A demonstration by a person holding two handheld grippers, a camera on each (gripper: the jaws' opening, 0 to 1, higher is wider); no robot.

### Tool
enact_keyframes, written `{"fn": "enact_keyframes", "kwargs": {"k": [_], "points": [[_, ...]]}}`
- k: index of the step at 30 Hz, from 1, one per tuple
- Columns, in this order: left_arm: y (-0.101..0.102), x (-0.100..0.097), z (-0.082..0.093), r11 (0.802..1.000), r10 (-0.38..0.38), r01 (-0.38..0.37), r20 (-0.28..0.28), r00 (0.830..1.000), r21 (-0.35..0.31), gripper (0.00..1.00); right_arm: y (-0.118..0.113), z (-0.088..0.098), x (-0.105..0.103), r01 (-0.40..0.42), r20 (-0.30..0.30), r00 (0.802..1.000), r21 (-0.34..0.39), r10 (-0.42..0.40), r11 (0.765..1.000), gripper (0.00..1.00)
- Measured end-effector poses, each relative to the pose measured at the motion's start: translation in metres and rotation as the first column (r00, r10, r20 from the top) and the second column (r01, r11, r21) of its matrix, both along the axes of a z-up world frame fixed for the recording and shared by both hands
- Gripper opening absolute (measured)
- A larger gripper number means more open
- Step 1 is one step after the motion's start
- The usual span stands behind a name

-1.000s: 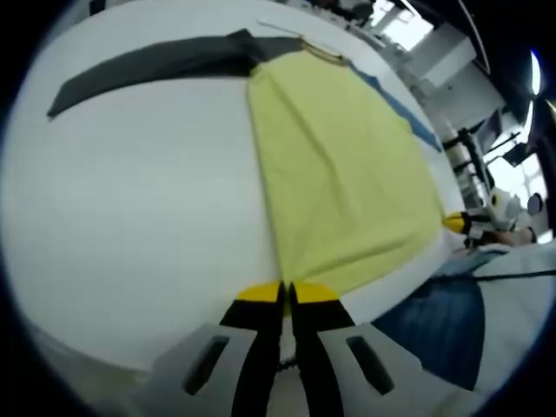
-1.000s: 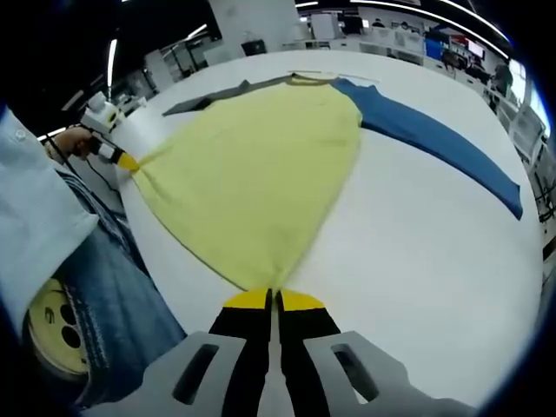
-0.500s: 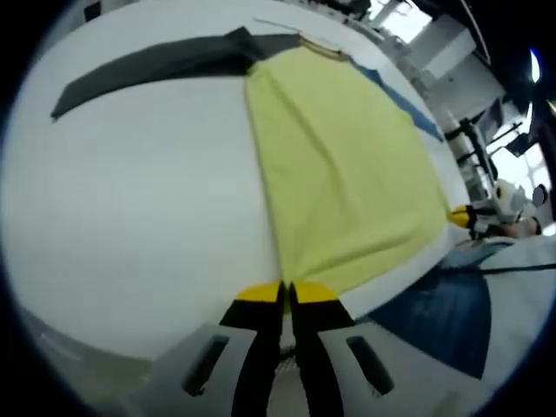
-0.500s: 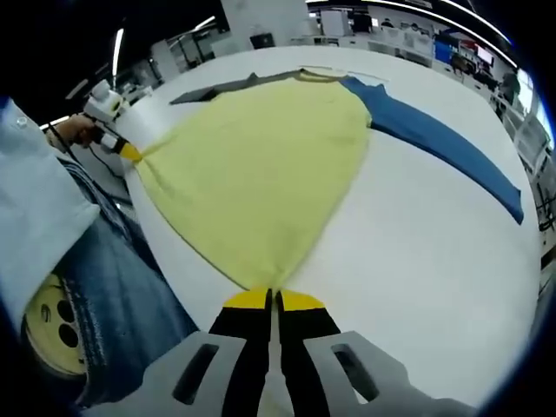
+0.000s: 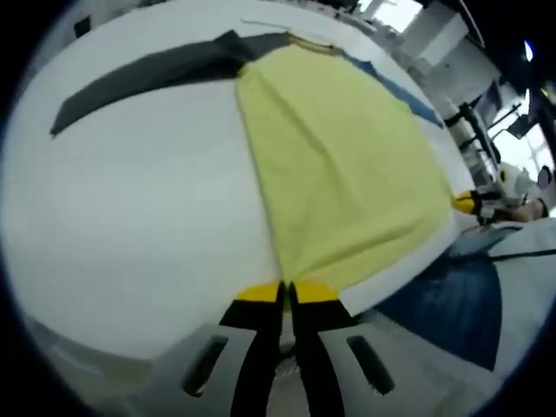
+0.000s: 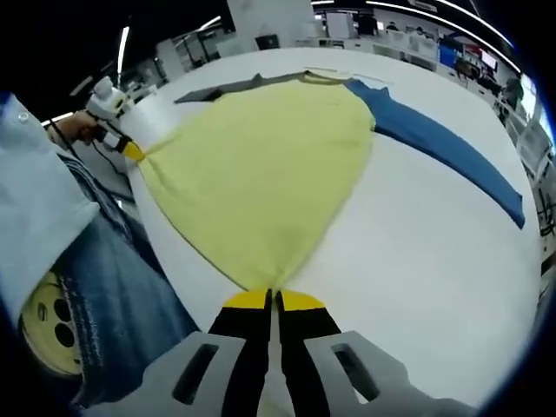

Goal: Fold the garment on the visible template until the final outline fits inside the template.

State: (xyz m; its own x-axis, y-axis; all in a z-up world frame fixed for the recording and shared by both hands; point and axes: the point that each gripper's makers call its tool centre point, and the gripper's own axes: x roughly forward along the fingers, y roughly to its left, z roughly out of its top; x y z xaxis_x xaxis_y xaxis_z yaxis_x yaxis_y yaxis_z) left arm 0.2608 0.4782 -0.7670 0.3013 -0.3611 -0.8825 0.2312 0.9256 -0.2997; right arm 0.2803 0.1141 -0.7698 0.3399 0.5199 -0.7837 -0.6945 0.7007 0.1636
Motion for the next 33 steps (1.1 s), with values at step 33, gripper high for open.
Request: {"fn": "enact_keyframes", "kwargs": {"k": [33], "points": [[-0.003,-0.007,0.005,0.999,-0.029,0.027,0.041,0.999,0.043,0.24,0.006,-0.004,0.016,0.058,0.039,0.997,0.068,-0.061,0.996,0.29]]}}
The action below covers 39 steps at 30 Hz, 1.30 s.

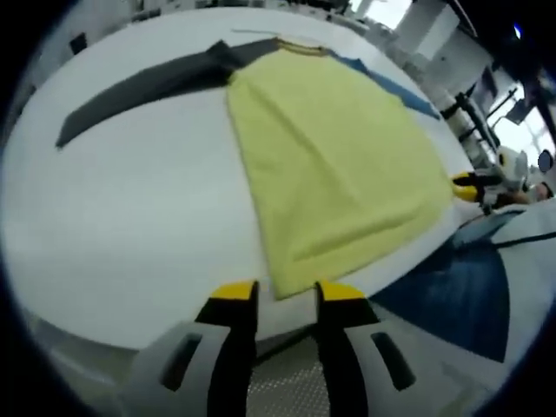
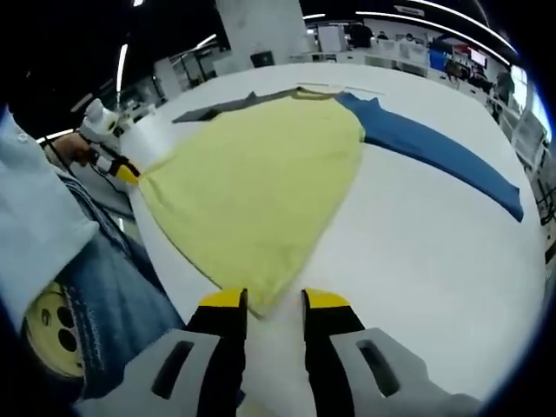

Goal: Fold the garment on the visible template until the final outline fits inside the template.

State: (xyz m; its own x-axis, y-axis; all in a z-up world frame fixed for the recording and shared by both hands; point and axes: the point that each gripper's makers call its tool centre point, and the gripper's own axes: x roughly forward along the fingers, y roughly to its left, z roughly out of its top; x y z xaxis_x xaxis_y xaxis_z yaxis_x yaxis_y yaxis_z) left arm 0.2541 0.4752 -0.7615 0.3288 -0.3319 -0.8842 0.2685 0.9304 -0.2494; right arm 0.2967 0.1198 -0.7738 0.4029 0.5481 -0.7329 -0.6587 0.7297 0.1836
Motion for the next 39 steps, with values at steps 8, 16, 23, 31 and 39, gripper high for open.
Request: {"fn": "enact_keyframes", "kwargs": {"k": [8,16,23,31,39], "points": [[0.002,0.003,0.000,1.000,0.000,-0.001,0.006,1.000,0.015,0.31,-0.006,0.006,0.011,0.042,0.018,0.999,0.006,-0.042,0.999,0.46],[0.017,0.012,-0.001,0.993,0.015,-0.016,0.012,1.000,0.117,0.62,-0.007,0.020,0.022,0.060,0.050,0.997,0.027,-0.061,0.998,0.56],[0.024,0.018,0.008,0.991,0.015,-0.020,0.036,0.999,0.132,0.63,-0.008,0.025,0.029,0.049,0.069,0.996,0.021,-0.050,0.999,0.61],[0.029,0.025,0.024,0.987,0.028,-0.039,0.074,0.997,0.155,0.64,-0.012,0.029,0.038,0.043,0.100,0.994,0.010,-0.044,0.999,0.72],[0.033,0.035,0.036,0.983,0.009,-0.030,0.117,0.993,0.183,0.67,-0.014,0.035,0.043,0.018,0.120,0.993,0.009,-0.019,1.000,0.76]]}}
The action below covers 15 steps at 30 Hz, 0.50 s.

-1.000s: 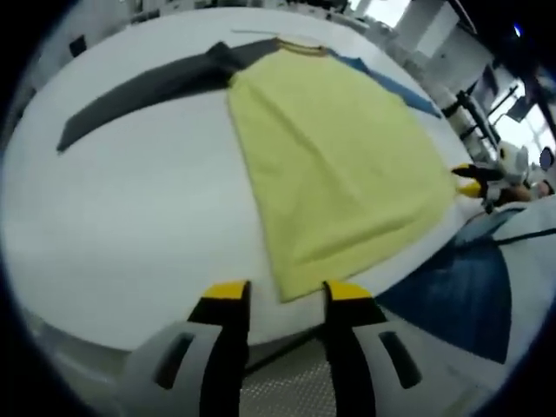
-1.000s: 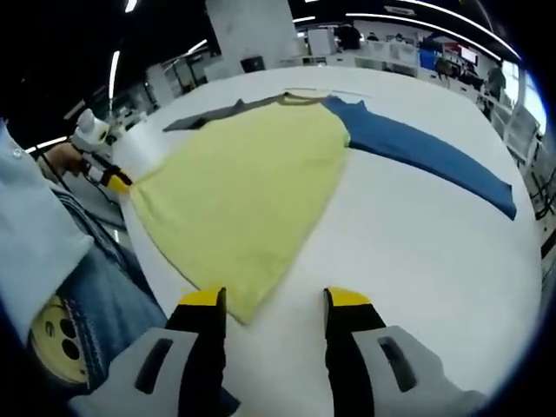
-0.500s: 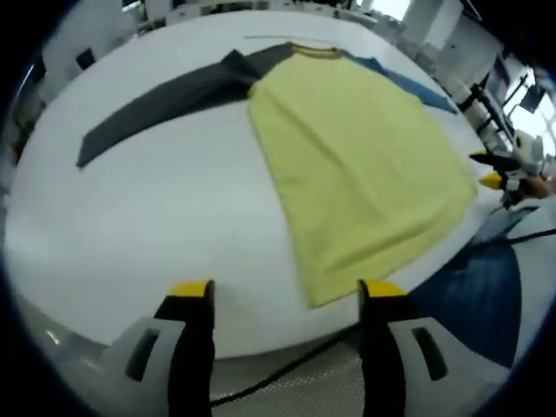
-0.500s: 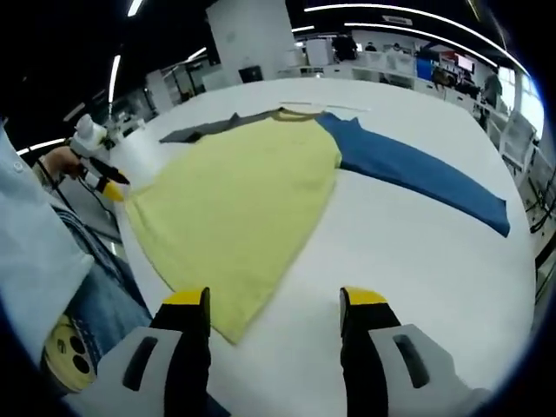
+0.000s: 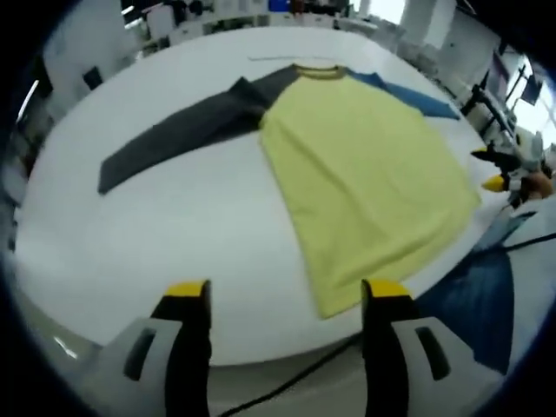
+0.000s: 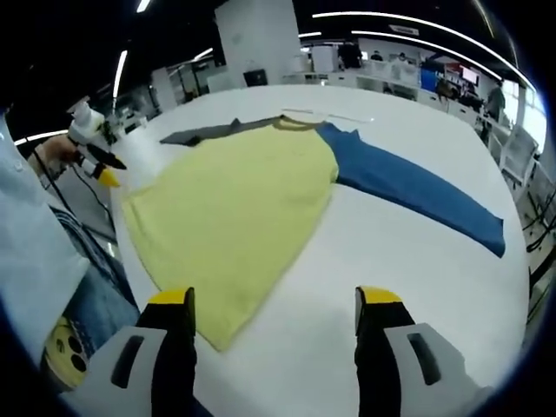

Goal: Fold the garment on the visible template until the final outline fits inside the template.

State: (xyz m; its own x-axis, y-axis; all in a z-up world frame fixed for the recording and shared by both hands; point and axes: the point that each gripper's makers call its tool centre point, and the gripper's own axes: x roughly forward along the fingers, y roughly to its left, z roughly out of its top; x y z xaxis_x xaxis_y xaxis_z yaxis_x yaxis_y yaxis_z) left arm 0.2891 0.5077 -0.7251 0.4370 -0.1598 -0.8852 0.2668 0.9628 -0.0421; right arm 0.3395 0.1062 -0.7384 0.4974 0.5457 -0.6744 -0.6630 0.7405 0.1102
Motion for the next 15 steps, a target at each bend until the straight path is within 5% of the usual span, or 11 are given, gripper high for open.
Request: {"fn": "enact_keyframes", "kwargs": {"k": [15], "points": [[-0.017,0.007,0.017,0.999,-0.022,0.024,0.044,0.999,-0.035,0.76,-0.007,0.021,0.016,-0.065,0.047,0.997,-0.024,0.066,0.998,0.93]]}}
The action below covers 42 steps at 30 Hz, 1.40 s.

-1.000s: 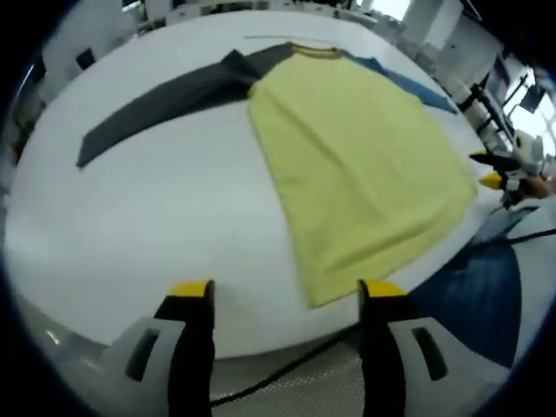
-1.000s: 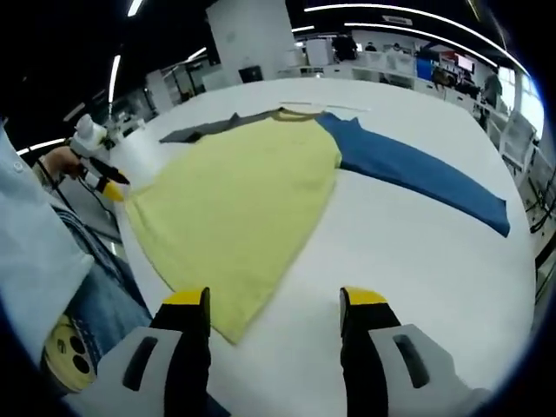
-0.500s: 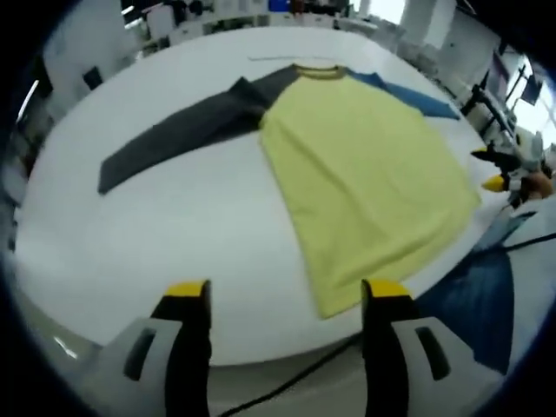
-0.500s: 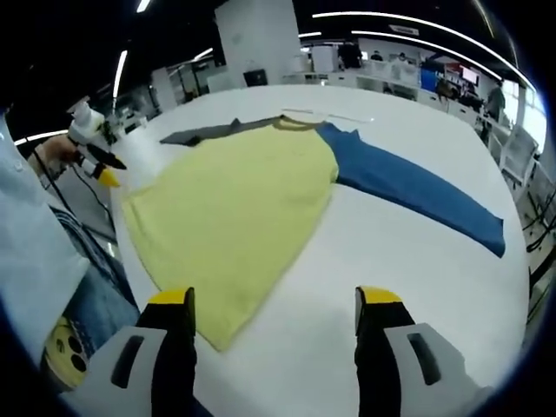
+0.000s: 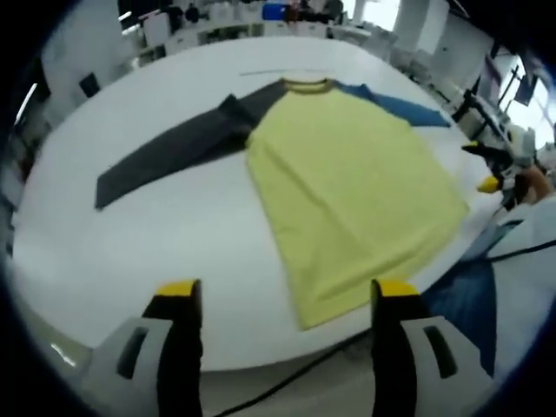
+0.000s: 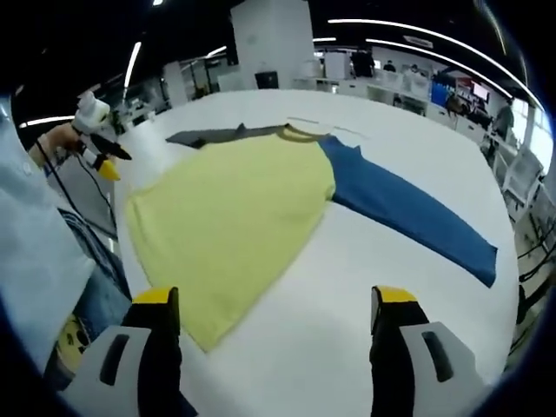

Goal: Fold the garment on the visible template until the final outline fits inside the template.

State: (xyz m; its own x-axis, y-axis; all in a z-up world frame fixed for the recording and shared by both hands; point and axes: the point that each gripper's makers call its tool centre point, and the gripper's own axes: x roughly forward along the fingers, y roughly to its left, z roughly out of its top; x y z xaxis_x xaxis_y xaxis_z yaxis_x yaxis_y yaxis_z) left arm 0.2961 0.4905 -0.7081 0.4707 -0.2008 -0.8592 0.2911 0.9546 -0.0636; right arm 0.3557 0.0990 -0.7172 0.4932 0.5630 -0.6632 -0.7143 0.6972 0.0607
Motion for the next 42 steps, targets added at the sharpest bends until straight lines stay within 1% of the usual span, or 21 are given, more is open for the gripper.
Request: {"fn": "enact_keyframes", "kwargs": {"k": [3,4,9,11,12,13,16,21,22,25,29,31,34,39,42], "points": [[-0.003,0.004,0.002,0.999,0.018,-0.017,0.018,1.000,-0.032,0.78,-0.001,0.005,0.006,-0.002,0.008,1.000,-0.001,0.002,1.000,1.00],[-0.003,0.004,0.001,0.999,0.022,-0.021,0.016,1.000,-0.035,0.79,-0.002,0.007,0.009,-0.006,0.013,1.000,-0.002,0.006,1.000,1.00],[-0.004,0.006,0.002,0.999,0.020,-0.020,0.016,1.000,-0.032,0.84,-0.009,0.010,0.018,-0.015,0.019,1.000,-0.013,0.016,1.000,1.00],[-0.004,0.008,0.005,0.999,0.023,-0.022,0.029,0.999,-0.026,0.87,-0.010,0.011,0.020,-0.016,0.025,1.000,-0.017,0.016,1.000,1.00],[-0.001,0.013,0.007,0.999,0.032,-0.031,0.053,0.998,-0.014,0.90,-0.010,0.012,0.021,-0.017,0.025,1.000,-0.017,0.017,1.000,1.00],[0.000,0.015,0.009,0.999,0.035,-0.035,0.065,0.997,-0.009,0.92,-0.010,0.013,0.022,-0.016,0.027,0.999,-0.021,0.017,1.000,1.00],[0.001,0.019,0.015,0.999,0.038,-0.038,0.072,0.997,-0.007,0.95,-0.012,0.015,0.024,-0.019,0.032,0.999,-0.028,0.020,0.999,1.00],[-0.006,0.023,0.023,1.000,0.008,-0.007,0.084,0.996,-0.008,0.98,-0.016,0.018,0.030,-0.015,0.043,0.999,-0.043,0.017,0.999,1.00],[-0.009,0.024,0.023,1.000,-0.014,0.014,0.083,0.996,-0.003,0.99,-0.017,0.019,0.032,-0.015,0.047,0.999,-0.045,0.017,0.999,1.00],[-0.012,0.026,0.026,1.000,-0.023,0.023,0.075,0.997,0.002,0.98,-0.022,0.020,0.039,-0.010,0.049,0.999,-0.052,0.013,0.999,1.00],[-0.023,0.032,0.037,0.998,-0.055,0.058,0.107,0.993,-0.028,0.99,-0.031,0.020,0.047,0.005,0.048,0.999,-0.059,-0.002,0.998,1.00],[-0.027,0.034,0.040,0.997,-0.066,0.070,0.105,0.992,-0.036,0.99,-0.034,0.020,0.049,0.006,0.048,0.999,-0.061,-0.003,0.998,1.00],[-0.029,0.036,0.044,0.996,-0.083,0.086,0.106,0.991,-0.022,0.99,-0.038,0.022,0.054,0.009,0.048,0.999,-0.066,-0.006,0.998,1.00],[-0.030,0.042,0.050,0.996,-0.079,0.083,0.121,0.990,-0.028,0.99,-0.044,0.027,0.062,0.023,0.052,0.998,-0.059,-0.020,0.998,1.00],[-0.029,0.043,0.052,0.996,-0.079,0.082,0.121,0.989,-0.019,0.99,-0.050,0.031,0.068,0.040,0.068,0.997,-0.077,-0.035,0.996,1.00]]}}
